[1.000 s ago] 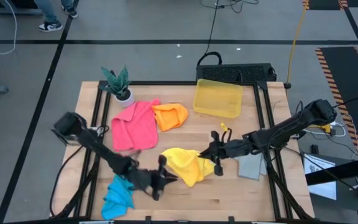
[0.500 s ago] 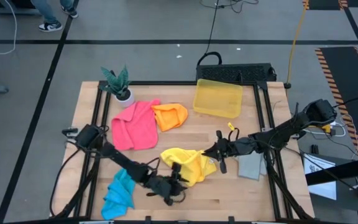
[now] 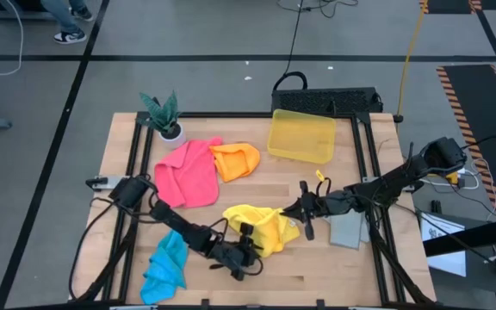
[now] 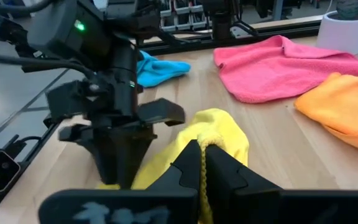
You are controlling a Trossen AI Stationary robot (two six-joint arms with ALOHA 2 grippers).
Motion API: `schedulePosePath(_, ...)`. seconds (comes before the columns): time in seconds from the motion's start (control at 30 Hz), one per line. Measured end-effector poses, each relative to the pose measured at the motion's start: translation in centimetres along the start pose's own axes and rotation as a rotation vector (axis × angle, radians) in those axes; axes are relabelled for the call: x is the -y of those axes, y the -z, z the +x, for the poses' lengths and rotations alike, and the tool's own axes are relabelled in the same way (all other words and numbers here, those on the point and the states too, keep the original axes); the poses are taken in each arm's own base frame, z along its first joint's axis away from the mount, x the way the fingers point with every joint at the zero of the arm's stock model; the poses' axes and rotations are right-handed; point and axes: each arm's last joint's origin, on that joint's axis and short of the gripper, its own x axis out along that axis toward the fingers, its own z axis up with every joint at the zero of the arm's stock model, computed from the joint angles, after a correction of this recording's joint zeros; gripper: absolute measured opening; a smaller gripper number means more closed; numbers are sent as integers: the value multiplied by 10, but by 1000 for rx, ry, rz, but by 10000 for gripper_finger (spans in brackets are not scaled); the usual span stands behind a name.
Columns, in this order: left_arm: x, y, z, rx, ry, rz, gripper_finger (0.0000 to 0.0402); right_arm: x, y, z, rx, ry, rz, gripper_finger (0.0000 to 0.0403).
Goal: Fold microfiber towels
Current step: Fold the yellow kitchen towel
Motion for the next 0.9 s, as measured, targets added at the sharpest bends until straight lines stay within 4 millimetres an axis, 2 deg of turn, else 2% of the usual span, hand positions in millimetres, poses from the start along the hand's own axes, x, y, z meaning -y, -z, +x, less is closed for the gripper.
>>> schedulePosePath(0.17, -2, 0, 0, -2, -54, -9, 12, -6, 2, -2, -11, -25, -7, 0)
schedulePosePath(0.23, -2, -3, -4, -4, -116, -9, 10, -11, 4, -3, -17, -45, -14, 0)
schedulePosePath(0.3, -2, -14, -17, 7, -179, 22, 7, -17, 5, -5, -30, -69, -25, 0)
schedulePosePath(0.5, 0, -63, -88, 93, -356, 63, 4, -36, -3, -27, -3, -177, -38, 0)
schedulePosePath(0.6, 2, -90, -132, 206, -327, 45, 4, -50, -22, -42, 84, -258, -44, 0)
schedulePosePath(0.7, 5, -109, -170, 314, -276, 31, 3, -68, -42, -54, 167, -345, -96, 0)
schedulePosePath(0.9, 13, -132, -226, 517, -189, 2, 4, -110, -83, -72, 276, -641, -154, 0)
